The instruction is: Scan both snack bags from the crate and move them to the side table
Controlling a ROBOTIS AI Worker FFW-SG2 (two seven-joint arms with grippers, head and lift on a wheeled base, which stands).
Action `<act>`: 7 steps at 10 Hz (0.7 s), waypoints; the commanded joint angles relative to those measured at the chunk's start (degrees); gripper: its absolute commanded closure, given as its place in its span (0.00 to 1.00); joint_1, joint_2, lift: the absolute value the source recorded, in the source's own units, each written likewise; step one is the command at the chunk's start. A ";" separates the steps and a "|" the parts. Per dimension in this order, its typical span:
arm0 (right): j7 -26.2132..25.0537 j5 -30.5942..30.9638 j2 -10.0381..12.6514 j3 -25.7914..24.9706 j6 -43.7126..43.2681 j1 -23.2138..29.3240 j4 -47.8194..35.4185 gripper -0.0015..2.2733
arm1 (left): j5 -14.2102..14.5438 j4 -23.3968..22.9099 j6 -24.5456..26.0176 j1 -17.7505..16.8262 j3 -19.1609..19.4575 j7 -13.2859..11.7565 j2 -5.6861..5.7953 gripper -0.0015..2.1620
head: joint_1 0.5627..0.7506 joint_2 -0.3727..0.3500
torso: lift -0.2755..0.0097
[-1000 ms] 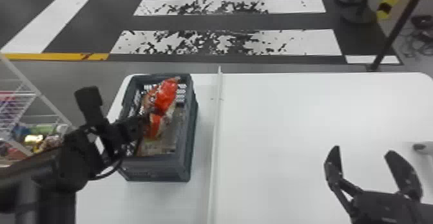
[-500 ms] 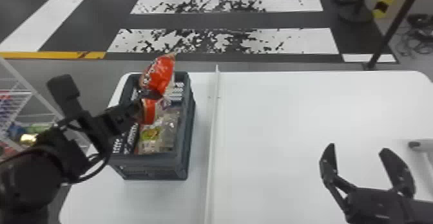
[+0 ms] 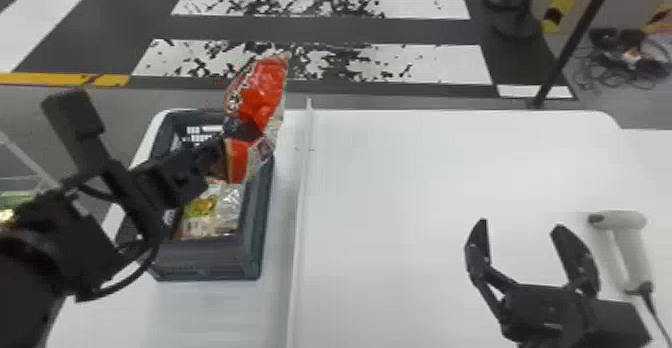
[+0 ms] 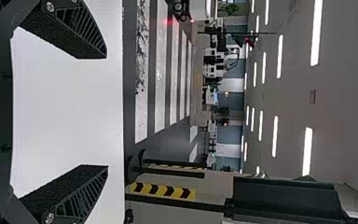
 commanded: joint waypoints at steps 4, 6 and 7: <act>-0.53 -0.26 0.08 -0.37 -0.17 0.48 -0.88 0.04 | -8.12 4.55 -0.85 -2.37 -20.28 2.30 -0.17 0.99 | 0.70 0.29 | 0.70; -0.79 -0.35 0.00 -0.72 -0.17 0.83 -1.32 0.04 | -12.69 16.15 -10.52 -5.09 -28.72 4.85 -0.17 0.99 | 0.70 0.18 | 0.70; -1.15 -0.61 -0.27 -0.72 -0.17 0.65 -1.41 0.04 | -16.03 21.16 -14.39 -5.71 -31.27 5.37 -0.17 0.99 | 0.70 0.13 | 0.70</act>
